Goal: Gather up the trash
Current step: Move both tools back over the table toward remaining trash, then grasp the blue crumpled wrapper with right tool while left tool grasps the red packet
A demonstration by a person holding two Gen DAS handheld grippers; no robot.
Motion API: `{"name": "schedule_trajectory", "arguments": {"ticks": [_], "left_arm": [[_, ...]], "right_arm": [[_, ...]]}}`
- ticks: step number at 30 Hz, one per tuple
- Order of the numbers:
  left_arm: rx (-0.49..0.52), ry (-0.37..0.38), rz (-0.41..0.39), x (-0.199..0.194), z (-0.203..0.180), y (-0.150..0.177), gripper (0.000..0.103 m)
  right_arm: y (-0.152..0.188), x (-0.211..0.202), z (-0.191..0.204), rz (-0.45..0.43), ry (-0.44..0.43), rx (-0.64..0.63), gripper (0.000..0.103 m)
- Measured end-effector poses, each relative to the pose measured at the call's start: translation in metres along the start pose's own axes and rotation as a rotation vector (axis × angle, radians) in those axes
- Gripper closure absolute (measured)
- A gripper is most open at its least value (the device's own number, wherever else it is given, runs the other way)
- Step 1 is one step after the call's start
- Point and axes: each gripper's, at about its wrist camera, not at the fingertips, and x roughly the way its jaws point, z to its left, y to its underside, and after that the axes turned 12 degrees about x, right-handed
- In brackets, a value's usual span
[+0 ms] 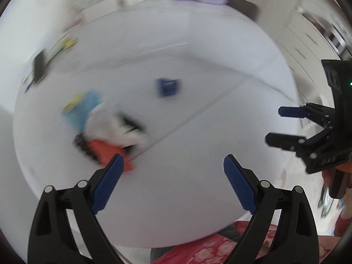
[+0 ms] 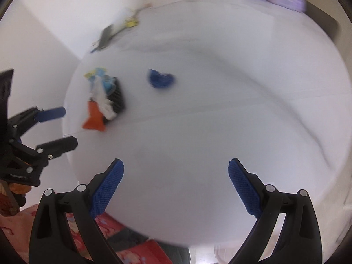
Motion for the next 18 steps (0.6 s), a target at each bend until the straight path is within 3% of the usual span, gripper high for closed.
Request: {"name": "schedule_trajectory", "arguments": {"ticks": [6,11,13,18], "left_arm": [[-0.131,-0.018,0.032,0.015,0.071,0.022,0.015],[-0.221,-0.001,0.017,0.020,0.124,0.026,0.015],[-0.245,-0.005,0.018,0.025,0.144,0.022,0.015],[-0.297,0.028,0.026,0.037,0.184,0.016,0.015]], "right_arm": [[-0.057,0.053,0.048,0.033,-0.001,-0.129,0.008],[-0.098,0.100,0.073,0.057,0.029,-0.189,0.019],[-0.108,0.116,0.076,0.067,0.049,-0.190,0.028],[-0.122,0.150,0.077,0.106,0.093,-0.187,0.035]]}}
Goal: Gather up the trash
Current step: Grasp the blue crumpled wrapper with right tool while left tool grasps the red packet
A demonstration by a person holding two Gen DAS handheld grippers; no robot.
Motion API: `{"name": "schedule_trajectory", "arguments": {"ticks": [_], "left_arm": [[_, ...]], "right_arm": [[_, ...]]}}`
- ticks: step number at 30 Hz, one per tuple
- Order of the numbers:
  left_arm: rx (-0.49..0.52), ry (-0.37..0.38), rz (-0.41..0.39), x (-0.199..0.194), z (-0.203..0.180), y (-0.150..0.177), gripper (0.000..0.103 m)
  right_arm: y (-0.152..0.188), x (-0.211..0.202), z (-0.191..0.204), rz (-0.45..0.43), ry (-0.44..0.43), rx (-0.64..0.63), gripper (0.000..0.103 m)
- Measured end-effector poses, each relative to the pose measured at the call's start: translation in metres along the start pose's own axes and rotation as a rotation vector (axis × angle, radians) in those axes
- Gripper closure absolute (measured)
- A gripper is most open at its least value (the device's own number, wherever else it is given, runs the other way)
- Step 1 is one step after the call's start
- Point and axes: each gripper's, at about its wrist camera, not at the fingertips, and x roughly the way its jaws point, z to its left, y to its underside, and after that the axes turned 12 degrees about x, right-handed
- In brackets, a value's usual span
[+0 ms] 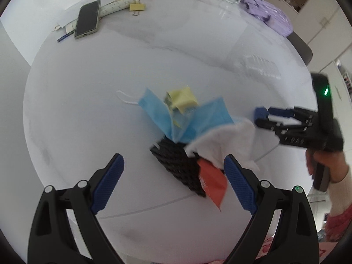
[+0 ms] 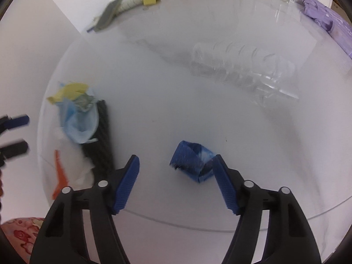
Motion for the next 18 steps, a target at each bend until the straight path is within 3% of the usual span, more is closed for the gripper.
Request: {"name": "schedule_trajectory", "arguments": {"ticks": [3,9,14,18], "left_arm": [[0.024,0.040,0.014,0.004,0.004,-0.006,0.015],[0.097,0.132,0.048,0.013,-0.011,0.000,0.015],[0.116,0.192,0.088,0.024,-0.035,0.014,0.015],[0.069,0.239,0.101,0.034,-0.044,0.026,0.016]], "right_arm": [[-0.001,0.008,0.001,0.008,0.038,-0.023,0.038],[-0.002,0.005,-0.007,0.005,0.094,-0.046,0.061],[-0.002,0.000,-0.014,-0.001,0.098,-0.057,0.064],[-0.004,-0.002,-0.013,-0.005,0.090,-0.058,0.068]]}}
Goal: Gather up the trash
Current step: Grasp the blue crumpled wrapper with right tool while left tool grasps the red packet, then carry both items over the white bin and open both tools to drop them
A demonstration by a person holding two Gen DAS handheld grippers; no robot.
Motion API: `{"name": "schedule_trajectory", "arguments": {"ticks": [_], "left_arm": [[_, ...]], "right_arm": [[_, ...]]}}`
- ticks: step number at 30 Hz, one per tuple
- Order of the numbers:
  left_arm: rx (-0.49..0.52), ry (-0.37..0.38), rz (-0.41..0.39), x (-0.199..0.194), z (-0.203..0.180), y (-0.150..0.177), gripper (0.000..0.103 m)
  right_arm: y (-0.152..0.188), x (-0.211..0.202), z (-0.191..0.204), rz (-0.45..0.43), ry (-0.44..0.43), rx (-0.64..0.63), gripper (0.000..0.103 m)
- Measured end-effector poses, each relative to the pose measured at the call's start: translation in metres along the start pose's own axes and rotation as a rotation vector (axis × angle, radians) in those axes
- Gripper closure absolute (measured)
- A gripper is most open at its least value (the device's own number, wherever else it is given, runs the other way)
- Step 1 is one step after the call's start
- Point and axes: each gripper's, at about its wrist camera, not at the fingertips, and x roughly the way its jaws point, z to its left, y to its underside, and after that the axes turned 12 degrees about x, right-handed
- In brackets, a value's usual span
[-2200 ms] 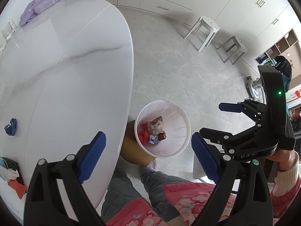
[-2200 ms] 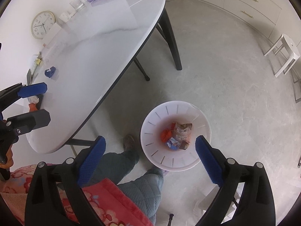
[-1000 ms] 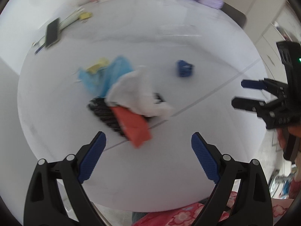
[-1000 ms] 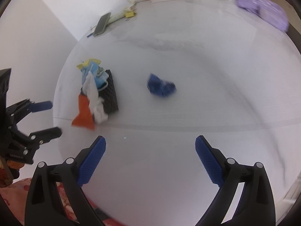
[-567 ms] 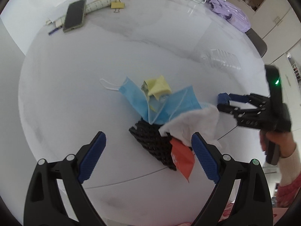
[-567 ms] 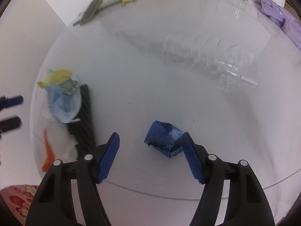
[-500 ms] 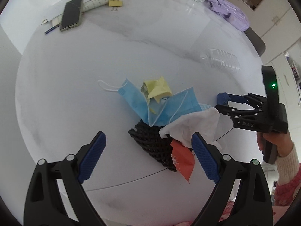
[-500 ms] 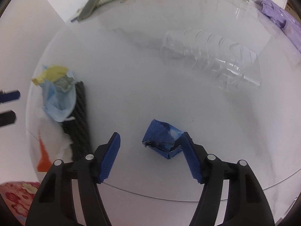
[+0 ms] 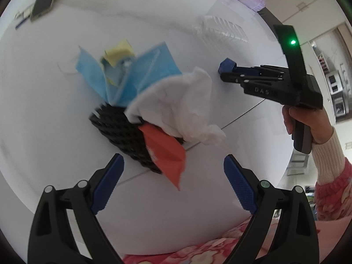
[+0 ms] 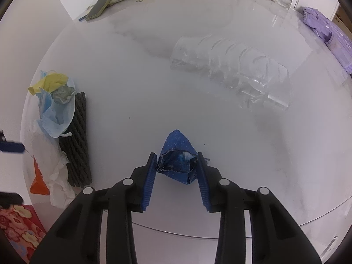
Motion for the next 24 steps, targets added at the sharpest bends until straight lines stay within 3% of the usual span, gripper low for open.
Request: {"name": "schedule_trajectory", "arguments": {"ticks": [4,9,13,19,24], "left_arm": [[-0.073,0.009,0.003,0.014,0.004,0.003,0.026],[-0.153,0.053,0.016,0.030,0.014,0.009,0.047],[-0.175,0.030,0.034,0.039,0.012,0.014,0.067],[-0.162,-0.002,-0.004,0.022,-0.001,0.023,0.068],[-0.088,-0.042,-0.008,0.000,-0.031,0.034,0.068]], "right_arm": [[-0.002,-0.005,-0.005,-0.016,-0.030,0.043,0.072],[0.005,-0.030,-0.014,-0.061,-0.086,0.103,0.072],[0.016,-0.051,-0.017,-0.085,-0.112,0.123,0.072],[0.047,-0.084,-0.022,-0.118,-0.184,0.168,0.072],[0.081,-0.110,-0.030,-0.152,-0.239,0.186,0.072]]}}
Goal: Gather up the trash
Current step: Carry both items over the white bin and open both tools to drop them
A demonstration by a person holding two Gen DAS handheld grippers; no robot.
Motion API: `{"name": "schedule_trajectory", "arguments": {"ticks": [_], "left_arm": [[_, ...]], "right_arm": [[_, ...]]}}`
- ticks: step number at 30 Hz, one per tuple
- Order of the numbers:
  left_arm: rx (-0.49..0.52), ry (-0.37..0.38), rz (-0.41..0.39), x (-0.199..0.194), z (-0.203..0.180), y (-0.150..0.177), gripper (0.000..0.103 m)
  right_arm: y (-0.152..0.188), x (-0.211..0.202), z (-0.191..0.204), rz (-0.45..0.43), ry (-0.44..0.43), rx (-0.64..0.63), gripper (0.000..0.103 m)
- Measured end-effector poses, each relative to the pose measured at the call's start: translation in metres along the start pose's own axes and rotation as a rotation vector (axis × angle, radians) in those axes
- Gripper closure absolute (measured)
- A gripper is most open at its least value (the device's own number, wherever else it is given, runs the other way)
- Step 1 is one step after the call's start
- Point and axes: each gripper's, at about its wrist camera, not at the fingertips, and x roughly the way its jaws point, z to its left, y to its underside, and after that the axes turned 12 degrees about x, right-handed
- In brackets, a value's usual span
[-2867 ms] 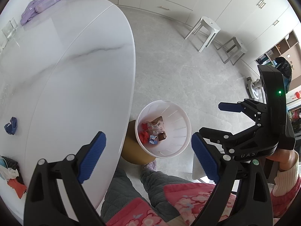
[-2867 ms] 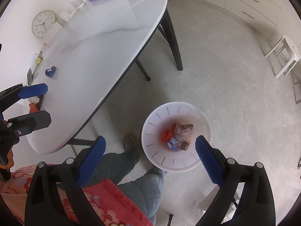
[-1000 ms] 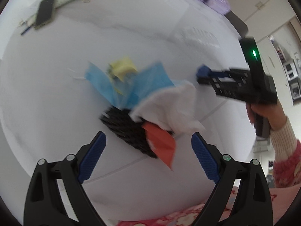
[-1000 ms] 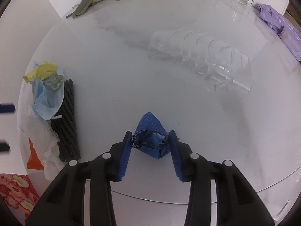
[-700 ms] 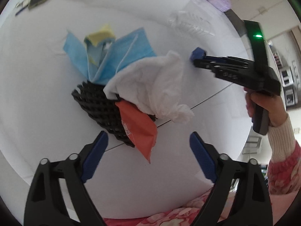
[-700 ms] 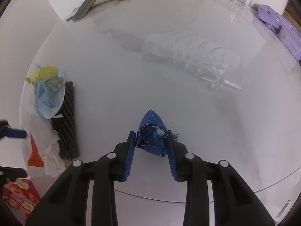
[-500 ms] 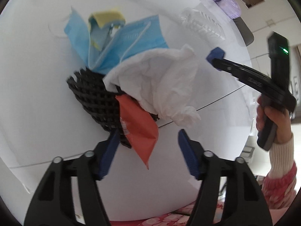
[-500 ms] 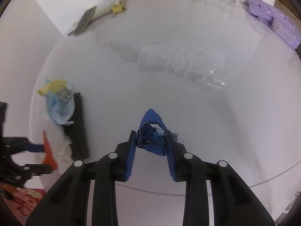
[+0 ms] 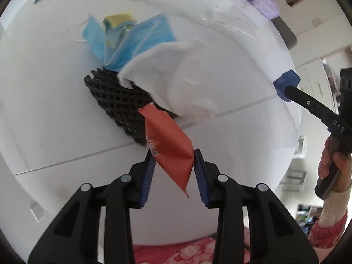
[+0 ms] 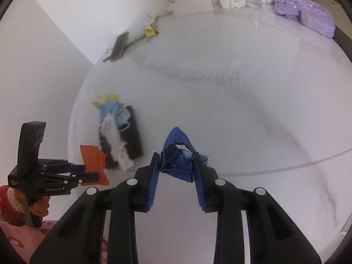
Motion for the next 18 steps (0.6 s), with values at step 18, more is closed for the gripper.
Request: {"name": "schedule_trajectory", "arguments": {"ticks": [18], "left_arm": [[0.746,0.221,0.044,0.028,-0.308,0.014,0.068]], "right_arm": [[0.229,-0.151,-0.155,-0.105,0.309,0.394,0.071]]}}
